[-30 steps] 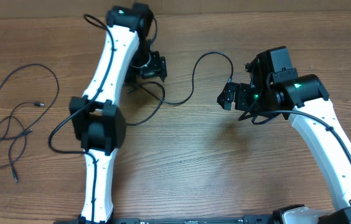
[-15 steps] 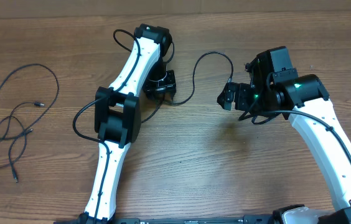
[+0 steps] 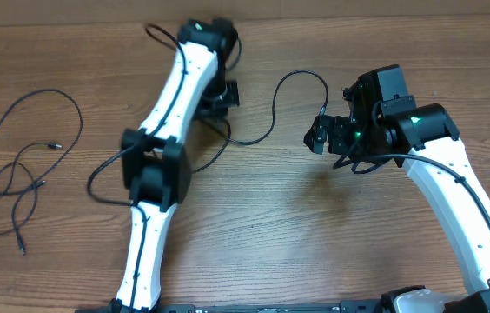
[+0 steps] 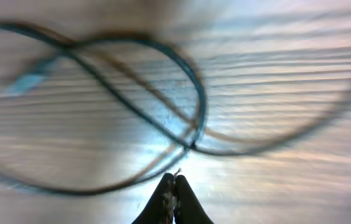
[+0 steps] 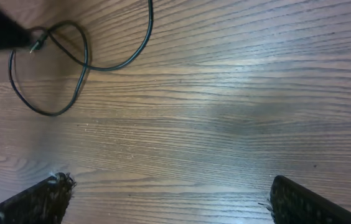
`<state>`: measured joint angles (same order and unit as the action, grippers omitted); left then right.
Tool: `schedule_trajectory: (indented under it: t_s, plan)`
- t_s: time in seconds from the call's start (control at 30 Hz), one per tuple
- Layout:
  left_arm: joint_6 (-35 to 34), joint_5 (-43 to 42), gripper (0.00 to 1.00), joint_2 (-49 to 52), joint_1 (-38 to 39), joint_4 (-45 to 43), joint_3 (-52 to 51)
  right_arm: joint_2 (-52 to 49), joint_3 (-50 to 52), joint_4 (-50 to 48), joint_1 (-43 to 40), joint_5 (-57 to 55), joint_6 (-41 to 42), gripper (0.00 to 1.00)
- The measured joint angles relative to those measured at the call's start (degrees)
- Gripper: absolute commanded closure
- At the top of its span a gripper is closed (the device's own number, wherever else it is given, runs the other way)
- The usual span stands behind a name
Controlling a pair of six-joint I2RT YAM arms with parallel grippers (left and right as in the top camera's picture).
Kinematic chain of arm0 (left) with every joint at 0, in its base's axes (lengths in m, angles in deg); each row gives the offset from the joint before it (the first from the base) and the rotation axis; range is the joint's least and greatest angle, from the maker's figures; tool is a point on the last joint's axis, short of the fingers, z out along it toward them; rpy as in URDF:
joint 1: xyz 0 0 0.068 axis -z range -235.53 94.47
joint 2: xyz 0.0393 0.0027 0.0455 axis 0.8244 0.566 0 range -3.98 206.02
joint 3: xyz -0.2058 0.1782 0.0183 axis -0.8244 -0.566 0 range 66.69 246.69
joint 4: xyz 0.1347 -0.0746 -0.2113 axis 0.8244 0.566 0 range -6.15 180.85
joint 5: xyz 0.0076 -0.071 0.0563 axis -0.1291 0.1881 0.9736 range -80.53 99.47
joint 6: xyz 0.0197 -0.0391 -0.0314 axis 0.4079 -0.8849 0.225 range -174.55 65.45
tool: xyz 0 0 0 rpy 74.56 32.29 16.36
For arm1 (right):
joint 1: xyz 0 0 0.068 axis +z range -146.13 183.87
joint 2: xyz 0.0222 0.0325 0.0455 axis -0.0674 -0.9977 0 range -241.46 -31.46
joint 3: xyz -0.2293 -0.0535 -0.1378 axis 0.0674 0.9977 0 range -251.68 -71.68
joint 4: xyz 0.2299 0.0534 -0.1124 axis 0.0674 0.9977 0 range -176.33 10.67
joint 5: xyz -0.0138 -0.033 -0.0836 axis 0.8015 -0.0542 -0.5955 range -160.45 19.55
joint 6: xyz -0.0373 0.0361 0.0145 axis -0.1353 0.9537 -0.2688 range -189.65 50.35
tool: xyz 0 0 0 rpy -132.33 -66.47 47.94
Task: Untangle cables
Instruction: 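Grasp the last cable with the left gripper and drag it leftward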
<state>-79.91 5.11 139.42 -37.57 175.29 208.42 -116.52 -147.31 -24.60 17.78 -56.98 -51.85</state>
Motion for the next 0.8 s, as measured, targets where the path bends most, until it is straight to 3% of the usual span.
schedule_trajectory:
  t_s: [0.13,0.2,0.4,0.67,0.8]
  plan:
    - [-1.05,1.27,0.56,-8.87,-0.48,-0.28,2.47,0.00,0.00,0.00,0.00,-0.26,-0.02,0.00]
    - [-1.73,1.66,0.48,-12.20,-0.48,0.20,3.58,0.00,0.00,-0.02,0.00,-0.35,-0.04,0.00]
    - [-3.23,2.08,0.41,-12.50,-0.31,0.00,2.08,0.00,0.00,0.02,0.00,-0.37,-0.04,0.00]
    - [-4.13,2.10,0.40,-8.76,-0.31,-5.46,-8.87,0.00,0.00,0.02,0.00,-0.39,-0.02,0.00]
    - [-4.46,1.95,0.32,-8.74,-0.31,-9.55,-14.88,0.00,0.00,0.02,0.00,-0.39,-0.02,0.00]
